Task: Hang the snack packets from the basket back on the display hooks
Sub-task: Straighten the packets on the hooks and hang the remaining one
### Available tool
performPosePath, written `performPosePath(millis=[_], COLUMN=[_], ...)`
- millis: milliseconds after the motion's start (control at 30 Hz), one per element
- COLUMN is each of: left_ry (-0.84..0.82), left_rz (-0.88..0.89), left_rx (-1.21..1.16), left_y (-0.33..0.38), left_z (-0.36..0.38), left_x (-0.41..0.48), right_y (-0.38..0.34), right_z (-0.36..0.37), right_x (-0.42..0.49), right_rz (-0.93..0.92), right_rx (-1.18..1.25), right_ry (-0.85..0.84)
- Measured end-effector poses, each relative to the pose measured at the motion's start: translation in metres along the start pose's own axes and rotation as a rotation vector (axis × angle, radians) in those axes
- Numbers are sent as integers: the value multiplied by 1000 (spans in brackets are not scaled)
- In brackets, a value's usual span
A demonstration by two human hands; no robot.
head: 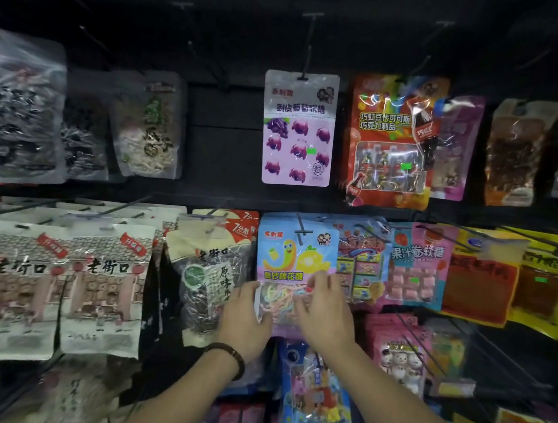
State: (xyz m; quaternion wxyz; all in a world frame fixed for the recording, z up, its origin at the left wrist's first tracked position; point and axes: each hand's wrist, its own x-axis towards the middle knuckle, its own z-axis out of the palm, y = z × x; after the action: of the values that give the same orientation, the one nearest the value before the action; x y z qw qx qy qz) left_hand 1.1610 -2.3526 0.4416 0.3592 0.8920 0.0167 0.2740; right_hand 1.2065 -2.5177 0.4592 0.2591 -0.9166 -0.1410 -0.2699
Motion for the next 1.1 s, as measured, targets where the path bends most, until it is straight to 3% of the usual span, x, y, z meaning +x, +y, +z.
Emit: performPosePath(millis=[167,267,433,600,767,1100], left_ry=[261,255,21,20,68,-33], left_rz=[56,12,-12,-88,-52,-130], left_rx=[486,574,550,349,304,172], left_y=[-27,-44,-76,-86,-94,-102], left_z=[-50,-70,-71,-66,-53,-44], left_x=[-19,-20,-12,-1,15,57], right_y=[-45,-70,-97,-106,-112,-125], right_z=[16,25,46,70,84,83], right_x=[-13,-13,-3,5,15,52], right_rz=[-271,-350,-393,-373,-315,-288], right_rx=[-95,-90,-122,-183,-178,-222], right_ry=[-142,-185,-256,-267,-299,-290])
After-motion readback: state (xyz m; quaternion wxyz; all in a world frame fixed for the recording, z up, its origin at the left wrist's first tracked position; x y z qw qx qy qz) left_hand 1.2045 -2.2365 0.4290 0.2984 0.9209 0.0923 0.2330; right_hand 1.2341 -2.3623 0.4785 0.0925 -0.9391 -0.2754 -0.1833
